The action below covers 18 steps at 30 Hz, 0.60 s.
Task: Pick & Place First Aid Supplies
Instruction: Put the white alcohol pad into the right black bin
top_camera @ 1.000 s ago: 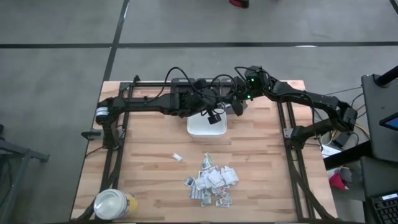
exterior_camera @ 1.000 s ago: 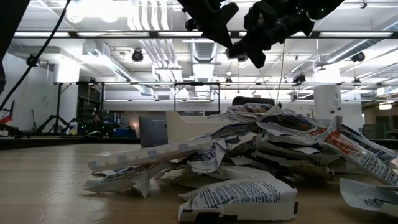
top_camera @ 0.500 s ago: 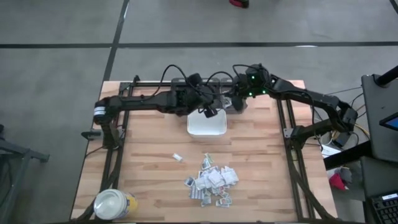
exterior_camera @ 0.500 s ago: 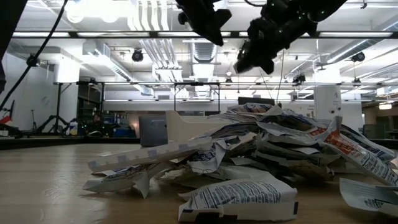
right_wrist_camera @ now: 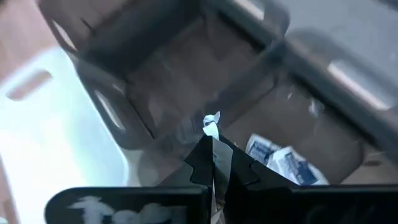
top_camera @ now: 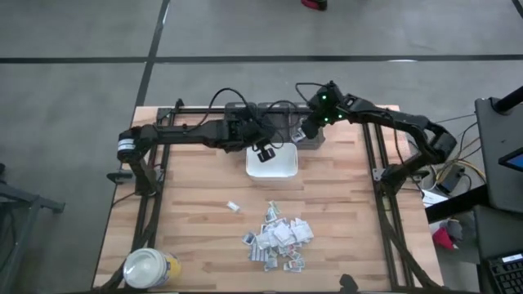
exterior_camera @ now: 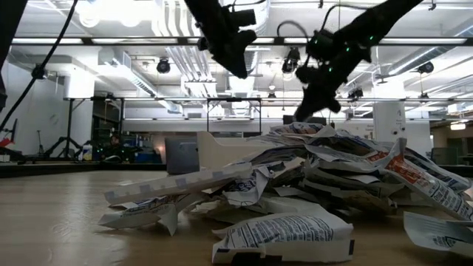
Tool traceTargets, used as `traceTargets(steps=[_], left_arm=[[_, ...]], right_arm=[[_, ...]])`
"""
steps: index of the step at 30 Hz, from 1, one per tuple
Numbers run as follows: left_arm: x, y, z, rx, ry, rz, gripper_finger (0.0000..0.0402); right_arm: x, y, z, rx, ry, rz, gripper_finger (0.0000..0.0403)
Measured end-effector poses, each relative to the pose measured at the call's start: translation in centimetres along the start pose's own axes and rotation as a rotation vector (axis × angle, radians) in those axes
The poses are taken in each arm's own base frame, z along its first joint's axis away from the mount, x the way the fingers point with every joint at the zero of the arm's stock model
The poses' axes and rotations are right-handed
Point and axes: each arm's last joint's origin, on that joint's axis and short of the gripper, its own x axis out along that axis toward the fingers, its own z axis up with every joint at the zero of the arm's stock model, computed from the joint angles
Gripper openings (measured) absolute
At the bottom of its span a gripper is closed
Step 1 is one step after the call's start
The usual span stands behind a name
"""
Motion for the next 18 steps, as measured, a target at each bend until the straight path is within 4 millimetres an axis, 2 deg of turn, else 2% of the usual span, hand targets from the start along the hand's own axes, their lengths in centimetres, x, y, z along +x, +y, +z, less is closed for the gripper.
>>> traceTargets(steps=[6, 13, 18], left_arm=[[-0.2, -0.1, -2.3, -0.058, -0.044, -0.095, 0.0096], [-1.9, 0.7, -6.0, -0.167, -0.256, -0.164, 0.0096], [-3.4, 1.5, -9.3, -0.247, -0.371, -0.182, 0.0096]], right_arm=[[2.9, -1.6, -0.9, 0.025, 0.095, -0.021, 0.0008], [4.2, -3.6, -1.5, 0.086, 0.14, -0.049, 0.0008], [4.9, -3.8, -1.8, 0.079, 0.165, -0.046, 0.0008]])
